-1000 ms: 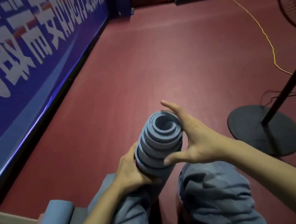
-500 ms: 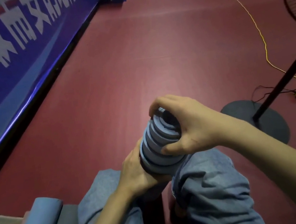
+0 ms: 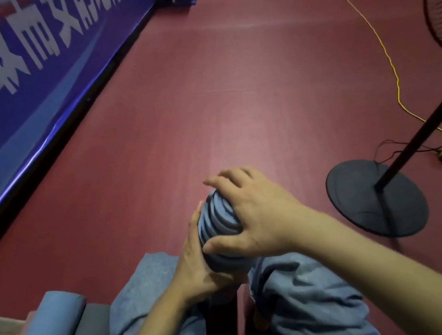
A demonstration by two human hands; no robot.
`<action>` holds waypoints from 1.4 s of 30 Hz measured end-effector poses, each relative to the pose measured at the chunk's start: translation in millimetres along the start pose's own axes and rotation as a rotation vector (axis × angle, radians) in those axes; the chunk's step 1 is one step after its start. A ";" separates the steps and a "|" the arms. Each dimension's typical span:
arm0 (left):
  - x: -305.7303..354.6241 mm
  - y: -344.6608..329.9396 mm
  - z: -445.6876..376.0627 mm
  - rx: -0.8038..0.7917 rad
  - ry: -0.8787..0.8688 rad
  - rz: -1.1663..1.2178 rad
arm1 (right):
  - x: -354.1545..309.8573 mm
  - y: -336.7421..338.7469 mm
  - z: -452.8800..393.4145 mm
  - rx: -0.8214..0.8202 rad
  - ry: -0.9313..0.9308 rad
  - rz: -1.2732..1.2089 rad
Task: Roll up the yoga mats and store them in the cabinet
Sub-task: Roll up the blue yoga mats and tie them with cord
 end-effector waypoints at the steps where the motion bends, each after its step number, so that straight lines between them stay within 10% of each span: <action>1: 0.5 0.7 2.7 0.005 0.007 -0.013 | -3.1 -7.5 -0.1 -0.010 -0.015 0.001; 42: 0.1 12.3 10.8 0.237 0.041 -0.065 | -28.5 -33.3 -33.9 -0.072 -0.003 0.120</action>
Point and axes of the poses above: each hand's wrist, its own z-axis away from the middle knuckle, its own y-axis out of the back of the hand, x = y × z, the point moved 8 cm from there along -z, towards the middle knuckle, and after that the axes turned 7 degrees about -x, right-handed, at the moved point
